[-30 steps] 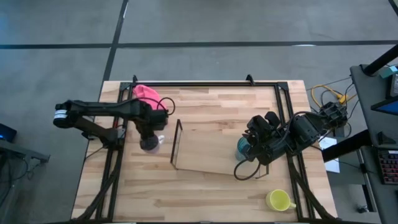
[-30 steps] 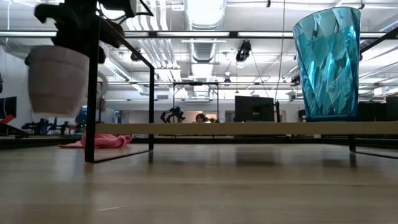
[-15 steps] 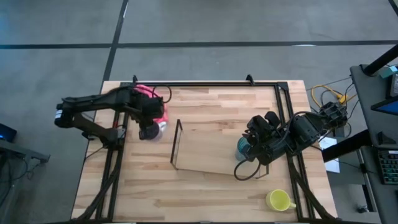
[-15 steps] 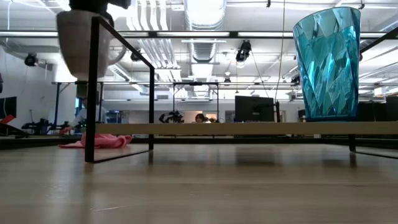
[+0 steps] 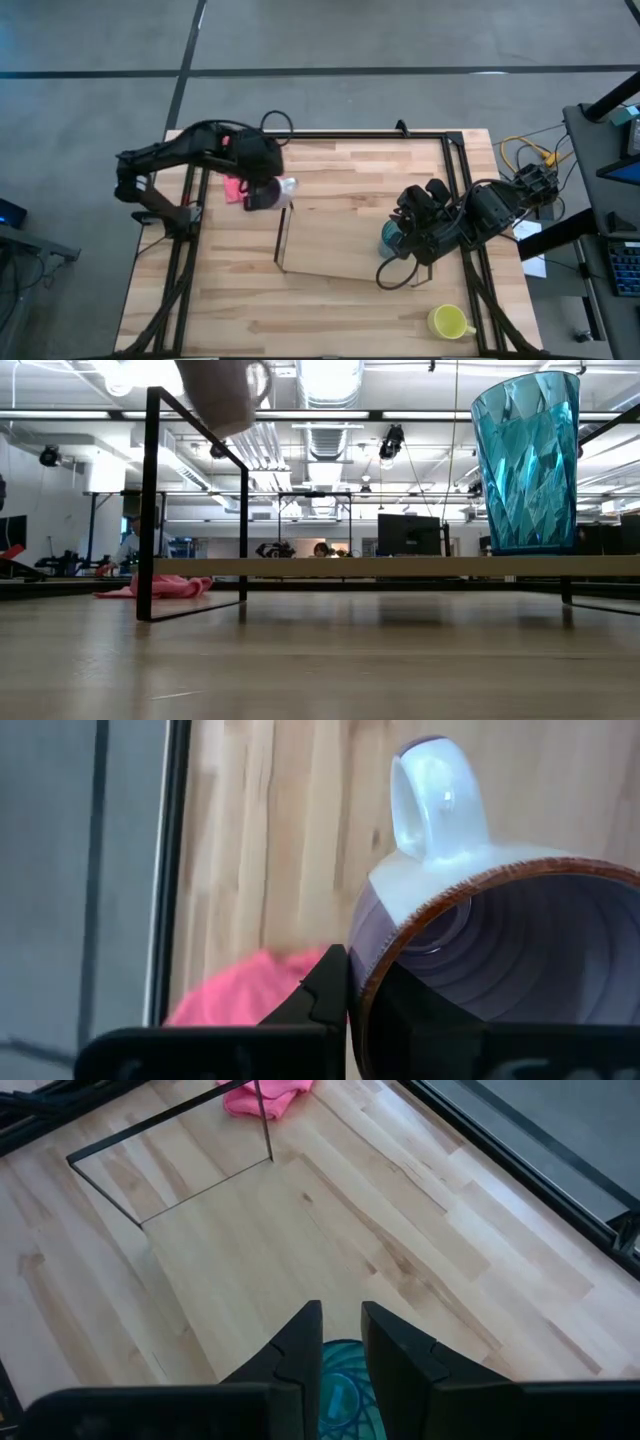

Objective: Stack small to large cups/mugs on shelf
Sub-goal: Put purple mug on the shelf

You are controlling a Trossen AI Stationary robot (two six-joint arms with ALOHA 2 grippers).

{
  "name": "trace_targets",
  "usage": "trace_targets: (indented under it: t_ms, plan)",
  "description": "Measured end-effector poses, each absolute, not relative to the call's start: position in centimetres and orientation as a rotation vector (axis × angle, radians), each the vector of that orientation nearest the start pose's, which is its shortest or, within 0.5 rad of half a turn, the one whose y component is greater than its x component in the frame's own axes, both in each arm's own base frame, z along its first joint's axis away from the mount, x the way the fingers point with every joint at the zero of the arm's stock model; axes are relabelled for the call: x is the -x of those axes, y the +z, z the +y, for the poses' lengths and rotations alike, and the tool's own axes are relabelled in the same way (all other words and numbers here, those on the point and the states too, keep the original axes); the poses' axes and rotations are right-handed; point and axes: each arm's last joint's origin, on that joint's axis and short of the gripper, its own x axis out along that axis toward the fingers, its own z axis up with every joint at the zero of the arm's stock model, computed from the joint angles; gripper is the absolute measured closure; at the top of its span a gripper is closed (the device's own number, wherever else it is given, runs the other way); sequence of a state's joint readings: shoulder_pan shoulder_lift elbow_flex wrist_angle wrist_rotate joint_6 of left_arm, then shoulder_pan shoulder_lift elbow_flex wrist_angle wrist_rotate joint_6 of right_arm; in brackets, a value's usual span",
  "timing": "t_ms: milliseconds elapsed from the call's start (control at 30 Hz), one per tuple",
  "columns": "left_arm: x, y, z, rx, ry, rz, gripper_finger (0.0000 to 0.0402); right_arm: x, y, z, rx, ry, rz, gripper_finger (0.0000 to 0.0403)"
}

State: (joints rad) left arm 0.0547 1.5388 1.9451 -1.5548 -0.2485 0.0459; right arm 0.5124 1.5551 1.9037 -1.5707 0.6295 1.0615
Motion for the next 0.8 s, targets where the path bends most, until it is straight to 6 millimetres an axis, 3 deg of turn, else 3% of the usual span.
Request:
trace_targets:
  t_ms: [167,400,800]
  plan:
    - [-29.0,43.3,1.0,-0.274,0.134,1.113,0.0401,-23.2,42.2,11.1,-0.307,-0.600,0.822,0.0335]
    - [-34.2,41.1,-0.9,-0.312,-0.011,1.117,0.0402,-23.2,42.2,11.1,-0.307,-0.600,0.822,0.0335]
    - [-39.2,36.5,-1.7,-0.294,-0.064,1.153,0.0402,-23.2,42.2,11.1,-0.307,-0.600,0.822,0.0335]
